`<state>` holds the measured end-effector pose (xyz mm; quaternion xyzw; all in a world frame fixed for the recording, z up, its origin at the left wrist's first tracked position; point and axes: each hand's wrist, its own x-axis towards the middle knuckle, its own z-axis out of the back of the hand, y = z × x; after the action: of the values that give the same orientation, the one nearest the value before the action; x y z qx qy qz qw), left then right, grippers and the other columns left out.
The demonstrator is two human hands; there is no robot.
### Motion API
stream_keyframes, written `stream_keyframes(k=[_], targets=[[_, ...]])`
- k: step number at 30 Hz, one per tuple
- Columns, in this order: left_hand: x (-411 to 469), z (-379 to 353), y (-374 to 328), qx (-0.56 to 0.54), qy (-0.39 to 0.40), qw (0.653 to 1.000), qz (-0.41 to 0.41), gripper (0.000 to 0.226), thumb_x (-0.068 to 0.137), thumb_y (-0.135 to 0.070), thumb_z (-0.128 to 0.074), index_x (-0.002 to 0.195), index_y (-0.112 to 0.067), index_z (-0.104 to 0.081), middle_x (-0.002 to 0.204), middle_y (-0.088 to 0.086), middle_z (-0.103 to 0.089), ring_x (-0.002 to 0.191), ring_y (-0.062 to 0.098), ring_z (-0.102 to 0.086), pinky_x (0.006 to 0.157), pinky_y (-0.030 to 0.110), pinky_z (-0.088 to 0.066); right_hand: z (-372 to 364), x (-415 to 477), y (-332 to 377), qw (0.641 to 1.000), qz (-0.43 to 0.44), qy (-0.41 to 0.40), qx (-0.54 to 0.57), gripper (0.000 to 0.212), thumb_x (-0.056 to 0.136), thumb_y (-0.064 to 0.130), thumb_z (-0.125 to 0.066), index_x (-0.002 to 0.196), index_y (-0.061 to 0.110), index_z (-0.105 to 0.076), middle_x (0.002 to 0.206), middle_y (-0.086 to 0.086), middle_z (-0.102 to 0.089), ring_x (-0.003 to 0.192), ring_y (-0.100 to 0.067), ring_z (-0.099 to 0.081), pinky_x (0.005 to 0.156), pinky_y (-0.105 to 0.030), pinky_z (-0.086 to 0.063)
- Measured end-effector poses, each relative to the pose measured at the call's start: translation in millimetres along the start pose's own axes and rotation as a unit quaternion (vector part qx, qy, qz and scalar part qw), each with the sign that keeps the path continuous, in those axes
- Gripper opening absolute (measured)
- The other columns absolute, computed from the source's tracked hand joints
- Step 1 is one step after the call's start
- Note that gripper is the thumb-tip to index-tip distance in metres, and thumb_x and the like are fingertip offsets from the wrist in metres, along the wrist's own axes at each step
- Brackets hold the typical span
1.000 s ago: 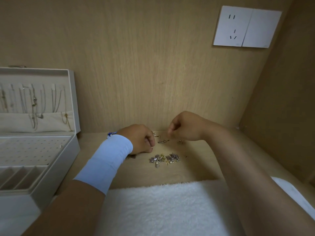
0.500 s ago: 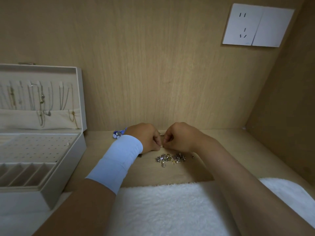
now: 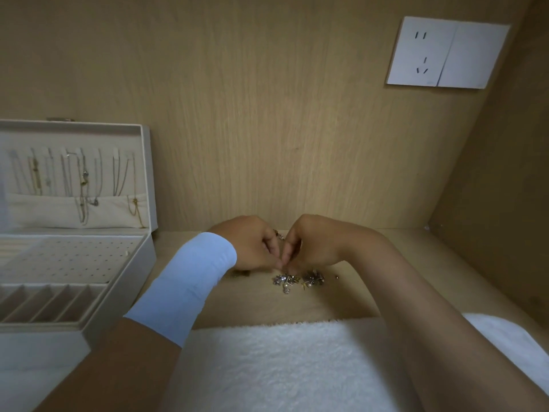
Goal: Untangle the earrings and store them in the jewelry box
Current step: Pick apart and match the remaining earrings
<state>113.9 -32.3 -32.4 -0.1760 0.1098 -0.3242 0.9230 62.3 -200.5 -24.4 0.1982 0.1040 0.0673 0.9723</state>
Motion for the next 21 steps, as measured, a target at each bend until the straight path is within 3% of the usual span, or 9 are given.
stream_keyframes(k=[3, 10, 14, 18, 21], targets=[[-6.6, -9.2, -0.6, 0.030, 0.001, 1.000, -0.001, 0.017, 0.072, -0.047, -0.077, 0.083, -0.034, -0.075, 0.080, -0.020, -0.065, 0.083, 0.001, -0.062, 0.081, 0.027, -0.053, -5.4, 1.8, 2.9, 0.999, 0.001, 0.029, -0.028, 0.018, 0.075, 0.017, -0.085, 0.092, 0.024, -0.082, 0.072, 0.016, -0.072, 0.068, 0.004, -0.061, 0.071, -0.016, -0.049], [-15.9, -15.0, 4.4, 0.001, 0.013, 0.999, -0.041, 0.008, 0.080, -0.037, -0.076, 0.087, -0.033, -0.079, 0.083, -0.025, -0.069, 0.085, -0.005, -0.062, 0.082, 0.018, -0.050, 3.9, -5.4, -1.2, 0.995, -0.049, 0.073, -0.046, 0.018, 0.073, 0.020, -0.088, 0.088, 0.024, -0.081, 0.074, 0.014, -0.070, 0.077, 0.000, -0.061, 0.087, -0.030, -0.054], [-14.1, -15.8, 6.7, 0.004, 0.039, 0.997, -0.067, 0.011, 0.080, -0.025, -0.077, 0.088, -0.032, -0.079, 0.084, -0.021, -0.069, 0.082, -0.004, -0.063, 0.077, 0.012, -0.047, 8.6, -6.7, -0.4, 0.996, -0.051, 0.068, -0.021, 0.021, 0.071, 0.020, -0.089, 0.088, 0.026, -0.078, 0.070, 0.017, -0.068, 0.074, 0.001, -0.060, 0.076, -0.024, -0.051], [-13.2, -9.3, 8.9, 0.015, 0.069, 0.995, -0.072, 0.019, 0.078, -0.017, -0.077, 0.091, -0.030, -0.078, 0.081, -0.018, -0.072, 0.076, -0.007, -0.064, 0.080, 0.017, -0.053, 3.7, -1.7, 3.8, 0.998, -0.027, 0.056, 0.011, 0.020, 0.074, 0.016, -0.087, 0.085, 0.027, -0.074, 0.066, 0.015, -0.065, 0.065, -0.003, -0.061, 0.066, -0.020, -0.047], [-12.2, 4.9, 12.7, 0.014, 0.048, 0.997, -0.061, 0.021, 0.077, -0.015, -0.076, 0.089, -0.032, -0.075, 0.080, -0.017, -0.073, 0.066, -0.010, -0.061, 0.074, 0.018, -0.052, -0.5, 0.1, 6.6, 0.997, -0.020, 0.064, 0.025, 0.019, 0.075, 0.020, -0.087, 0.091, 0.026, -0.078, 0.075, 0.009, -0.071, 0.075, -0.008, -0.065, 0.073, -0.024, -0.054]])
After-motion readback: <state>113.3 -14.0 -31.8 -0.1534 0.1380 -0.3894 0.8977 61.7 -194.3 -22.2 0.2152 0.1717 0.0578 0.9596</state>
